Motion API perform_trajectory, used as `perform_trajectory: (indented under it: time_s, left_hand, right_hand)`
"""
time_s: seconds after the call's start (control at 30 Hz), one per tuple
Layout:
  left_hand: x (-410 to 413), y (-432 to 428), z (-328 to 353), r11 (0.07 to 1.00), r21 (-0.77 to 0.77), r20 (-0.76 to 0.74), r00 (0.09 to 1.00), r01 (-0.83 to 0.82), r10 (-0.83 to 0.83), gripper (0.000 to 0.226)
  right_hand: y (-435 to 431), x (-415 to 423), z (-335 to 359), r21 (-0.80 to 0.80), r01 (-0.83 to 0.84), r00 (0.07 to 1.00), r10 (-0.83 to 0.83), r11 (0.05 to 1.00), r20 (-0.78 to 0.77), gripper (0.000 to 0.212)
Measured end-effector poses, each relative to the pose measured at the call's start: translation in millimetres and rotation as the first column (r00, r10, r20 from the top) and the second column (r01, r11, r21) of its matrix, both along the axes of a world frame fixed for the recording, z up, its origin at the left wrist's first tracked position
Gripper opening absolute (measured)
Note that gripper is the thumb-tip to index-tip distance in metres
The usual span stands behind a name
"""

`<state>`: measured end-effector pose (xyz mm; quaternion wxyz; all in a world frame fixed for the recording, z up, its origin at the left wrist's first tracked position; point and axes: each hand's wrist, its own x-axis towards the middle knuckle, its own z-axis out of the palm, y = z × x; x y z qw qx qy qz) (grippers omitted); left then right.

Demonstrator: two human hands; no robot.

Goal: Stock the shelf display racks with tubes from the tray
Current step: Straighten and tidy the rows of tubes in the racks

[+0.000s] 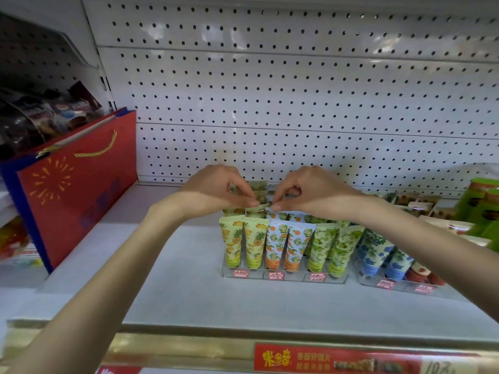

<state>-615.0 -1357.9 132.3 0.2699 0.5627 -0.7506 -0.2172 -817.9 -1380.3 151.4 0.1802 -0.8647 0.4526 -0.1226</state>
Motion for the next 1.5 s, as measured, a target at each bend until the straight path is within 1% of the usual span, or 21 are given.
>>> perform_trajectory:
  time_s: [0.2, 0.27, 0.53, 0.97, 1.1, 1.2, 1.27, 1.33, 1.4, 1.5]
  left_hand:
    - [-1, -2, -2, 1.000, 0.023, 0.046, 0.999, 0.013, -0.014, 0.006]
    - [0, -2, -3, 1.000, 0.022, 0.048, 0.999, 0.020, -0.021, 0.005]
    - [0, 0, -3, 1.000, 0.009, 0.063, 0.998, 0.024, -0.025, 0.005]
    - [-3, 0, -5, 0.999, -0.027, 0.073, 0.997, 0.020, -0.018, 0.006]
    - [0, 2, -6, 0.999, -0.043, 0.024, 1.000, 0.011, -0.010, 0.007]
    - [7, 7, -8, 0.997, -0.075, -0.052, 0.999, -0.018, 0.014, 0.006]
    - [10, 13, -7, 0.996, -0.076, -0.115, 0.993, -0.047, 0.038, 0.014]
    - [13, 19, -6, 0.997, -0.054, -0.131, 0.990, -0.054, 0.046, 0.027]
    - [17, 25, -5, 0.999, -0.015, -0.089, 0.995, -0.036, 0.035, 0.034]
    - [20, 30, -3, 0.999, 0.030, -0.029, 0.999, -0.022, 0.023, 0.033]
  right_hand:
    - [4, -3, 0, -0.041, 0.026, 0.997, -0.029, 0.999, -0.065, 0.004]
    - [5, -4, -1, -0.062, 0.029, 0.995, -0.035, 0.998, -0.091, 0.005]
    - [4, -4, -2, -0.091, 0.047, 0.991, -0.057, 0.995, -0.118, 0.007]
    - [7, -2, -1, -0.074, 0.032, 0.995, -0.039, 0.997, -0.095, 0.004]
    - [6, -2, -2, -0.067, 0.036, 0.996, -0.041, 0.997, -0.078, 0.005]
    - [8, -4, 0, -0.093, 0.044, 0.999, -0.046, 0.995, -0.025, 0.010]
    - [10, -4, 0, -0.116, 0.039, 0.999, -0.036, 0.993, 0.025, 0.011]
    - [14, -2, -1, -0.131, 0.016, 0.999, -0.010, 0.991, 0.041, 0.013]
    - [20, 2, -5, -0.162, -0.038, 0.999, 0.040, 0.986, 0.011, 0.016]
    - [27, 9, -11, -0.194, -0.100, 0.995, 0.096, 0.976, -0.028, 0.015]
